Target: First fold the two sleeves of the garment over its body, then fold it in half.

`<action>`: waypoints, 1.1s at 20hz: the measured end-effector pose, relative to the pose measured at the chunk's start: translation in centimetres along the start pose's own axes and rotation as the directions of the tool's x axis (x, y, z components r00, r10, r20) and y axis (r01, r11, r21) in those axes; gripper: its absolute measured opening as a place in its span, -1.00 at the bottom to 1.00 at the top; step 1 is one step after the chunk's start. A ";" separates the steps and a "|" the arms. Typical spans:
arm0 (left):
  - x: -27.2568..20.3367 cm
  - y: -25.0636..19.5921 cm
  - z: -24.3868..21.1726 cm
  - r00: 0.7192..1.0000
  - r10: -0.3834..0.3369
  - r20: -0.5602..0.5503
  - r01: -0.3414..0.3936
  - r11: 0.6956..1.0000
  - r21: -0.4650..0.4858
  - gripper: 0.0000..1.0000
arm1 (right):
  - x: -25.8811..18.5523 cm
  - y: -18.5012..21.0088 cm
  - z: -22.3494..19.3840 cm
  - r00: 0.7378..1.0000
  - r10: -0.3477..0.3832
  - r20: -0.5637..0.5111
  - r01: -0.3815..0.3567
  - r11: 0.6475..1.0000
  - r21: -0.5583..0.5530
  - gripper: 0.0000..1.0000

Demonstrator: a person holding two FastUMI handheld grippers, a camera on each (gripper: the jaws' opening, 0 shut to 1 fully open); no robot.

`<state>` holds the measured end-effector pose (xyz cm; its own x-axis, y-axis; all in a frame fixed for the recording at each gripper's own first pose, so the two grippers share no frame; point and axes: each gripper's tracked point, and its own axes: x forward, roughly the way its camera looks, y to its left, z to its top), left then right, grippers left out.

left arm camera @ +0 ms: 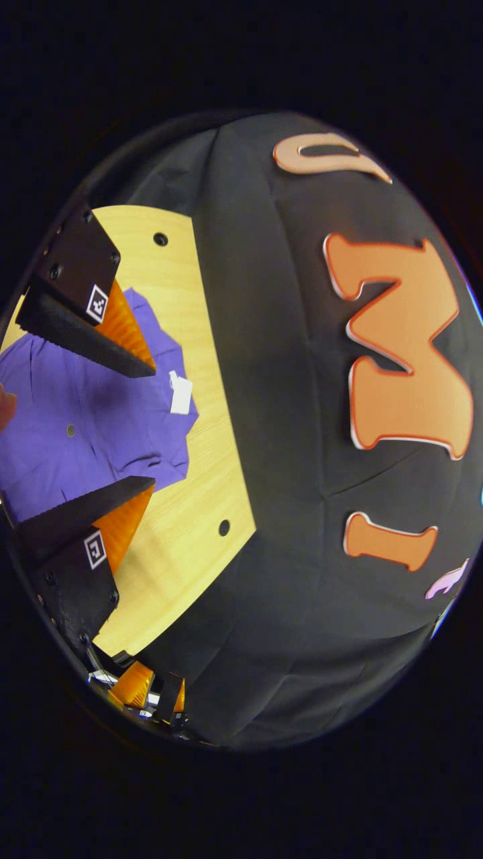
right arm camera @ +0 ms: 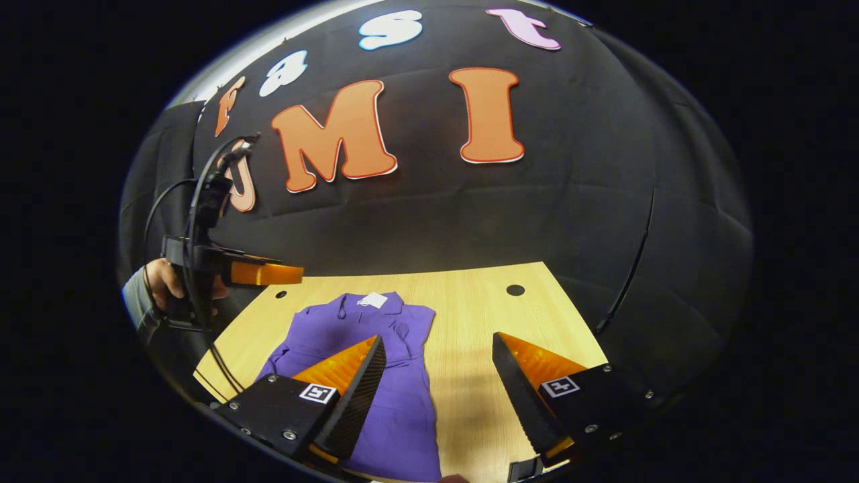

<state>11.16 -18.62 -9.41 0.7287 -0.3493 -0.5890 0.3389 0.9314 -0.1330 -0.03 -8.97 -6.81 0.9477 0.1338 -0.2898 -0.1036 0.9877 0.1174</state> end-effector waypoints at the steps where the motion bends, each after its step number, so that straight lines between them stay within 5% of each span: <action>1: -1.3 0.8 0.3 0.998 0.033 0.046 -0.033 0.999 -0.008 0.92 | 0.2 0.5 0.5 1.000 0.004 0.013 -0.004 1.000 -0.009 0.90; 6: -8.9 5.0 1.3 0.943 0.197 0.270 -0.198 0.980 -0.023 0.91 | 0.6 2.3 2.6 0.993 0.027 0.116 -0.023 0.999 -0.035 0.89; 11: -16.0 6.5 1.6 0.832 0.307 0.461 -0.297 0.950 -0.098 0.83 | -0.4 4.2 4.7 0.973 0.057 0.223 -0.036 0.994 -0.100 0.90; 14: -19.0 6.2 0.9 0.786 0.312 0.534 -0.312 0.945 -0.093 0.87 | -0.9 5.4 5.2 0.959 0.075 0.272 -0.042 0.991 -0.125 0.89; 18: -23.2 6.7 -0.1 0.701 0.346 0.623 -0.355 0.928 -0.116 0.84 | -0.6 6.3 2.6 0.973 0.069 0.219 -0.039 0.989 -0.140 0.89; 20: -24.3 7.3 -1.5 0.682 0.379 0.626 -0.373 0.916 -0.149 0.84 | -0.8 6.3 1.2 0.980 0.056 0.190 -0.029 0.989 -0.142 0.89; 22: -24.1 7.9 -3.7 0.696 0.400 0.596 -0.387 0.909 -0.158 0.82 | -1.0 6.4 -0.6 0.988 0.048 0.146 -0.027 0.989 -0.142 0.89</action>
<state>-5.93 -2.46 0.75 0.9976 0.0679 0.0118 -0.0676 0.9975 -0.0187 -1.79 -2.68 -6.35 0.9755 0.1682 -0.1417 -0.1715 0.9851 -0.0110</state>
